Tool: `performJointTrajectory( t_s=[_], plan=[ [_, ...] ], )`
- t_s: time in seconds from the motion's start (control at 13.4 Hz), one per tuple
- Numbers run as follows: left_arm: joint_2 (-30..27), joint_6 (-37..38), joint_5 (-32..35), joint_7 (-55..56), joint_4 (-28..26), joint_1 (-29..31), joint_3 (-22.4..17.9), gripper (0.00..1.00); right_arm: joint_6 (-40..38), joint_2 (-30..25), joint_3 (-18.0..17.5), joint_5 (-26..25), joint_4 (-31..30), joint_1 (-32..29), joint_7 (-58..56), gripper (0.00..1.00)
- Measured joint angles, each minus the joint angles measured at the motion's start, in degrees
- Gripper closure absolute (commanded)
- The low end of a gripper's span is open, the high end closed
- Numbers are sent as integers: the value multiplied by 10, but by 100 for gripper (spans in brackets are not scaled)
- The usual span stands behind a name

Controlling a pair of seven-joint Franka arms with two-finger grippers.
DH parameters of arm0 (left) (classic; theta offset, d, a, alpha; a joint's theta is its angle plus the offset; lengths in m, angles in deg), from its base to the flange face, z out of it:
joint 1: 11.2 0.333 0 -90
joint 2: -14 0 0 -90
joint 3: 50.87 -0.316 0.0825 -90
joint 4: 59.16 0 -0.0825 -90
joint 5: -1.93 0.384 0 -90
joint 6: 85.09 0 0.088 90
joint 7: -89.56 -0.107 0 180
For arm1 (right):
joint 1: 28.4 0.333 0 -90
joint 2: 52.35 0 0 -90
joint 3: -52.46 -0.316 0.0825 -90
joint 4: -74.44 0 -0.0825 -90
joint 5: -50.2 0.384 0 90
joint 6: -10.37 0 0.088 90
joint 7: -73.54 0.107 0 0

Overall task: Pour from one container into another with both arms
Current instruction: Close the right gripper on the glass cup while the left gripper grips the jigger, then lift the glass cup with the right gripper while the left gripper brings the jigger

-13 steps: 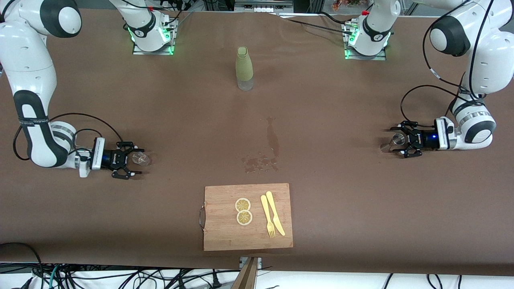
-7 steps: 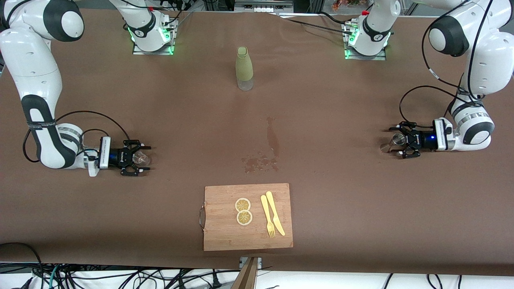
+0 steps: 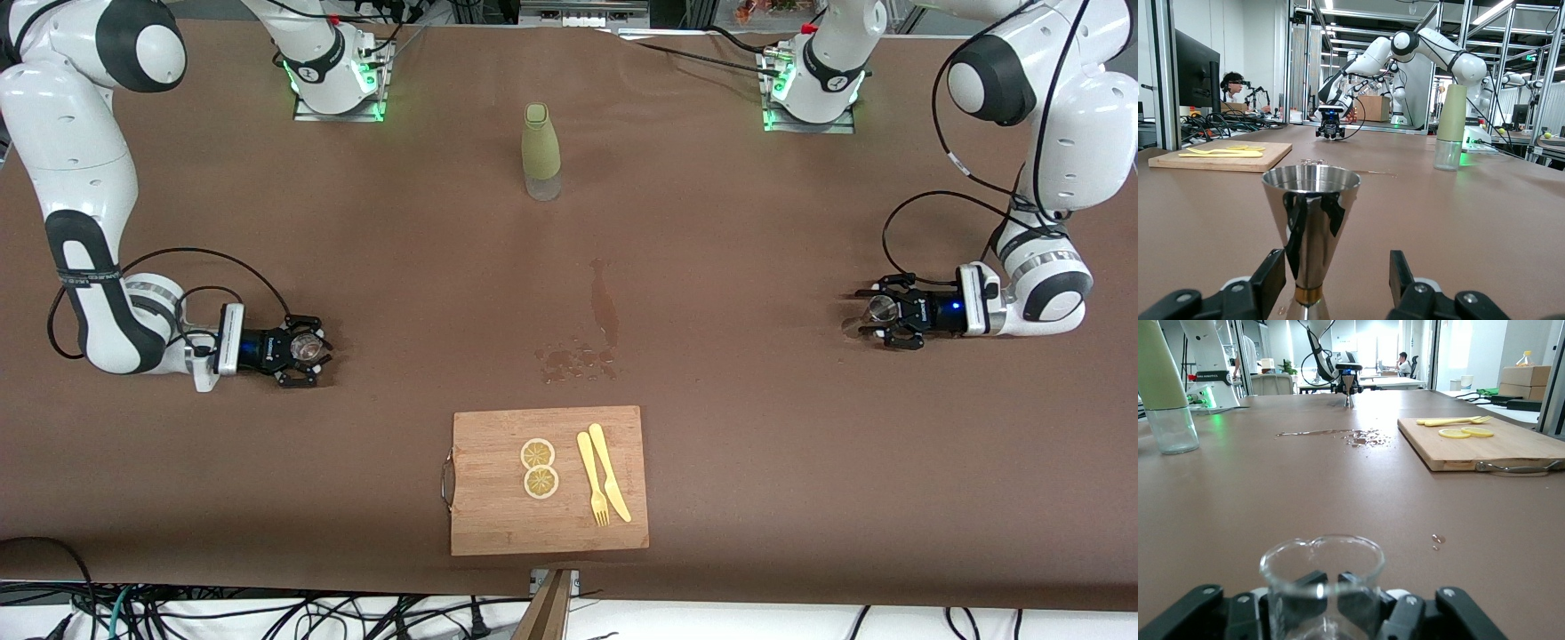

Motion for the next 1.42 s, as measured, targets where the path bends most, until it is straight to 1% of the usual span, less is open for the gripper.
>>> performJointTrajectory(
  t_s=[0.3,0.37,0.45,0.52,0.6,0.67,0.9,1.04,1.19,1.42],
  plan=[
    [0,-1,0,0,0,0,-1,33,-21,0,-1,9,0,0,37,100],
    [0,-1,0,0,0,0,-2,38,-29,0,-4,15,3,0,54,100],
    [0,-1,0,0,0,1,-3,58,-32,0,-11,17,10,0,77,100],
    [0,-1,0,0,0,1,-4,73,-34,0,-20,17,21,1,103,100],
    [0,-1,0,-1,0,1,-4,84,-35,-1,-31,17,36,4,134,100],
    [0,-1,0,-1,0,1,-4,100,-36,-3,-37,17,55,14,164,100],
    [1,-2,0,-6,0,1,-4,100,-37,-10,-43,17,108,75,228,100],
    [1,-3,-10,-17,1,1,-3,100,-27,-17,-43,17,120,122,242,100],
    [1,-4,-19,-18,1,1,-2,100,6,-35,-43,17,125,160,293,100],
    [2,-5,-19,-17,5,-5,3,100,65,-83,-43,7,130,212,403,100]
  ],
)
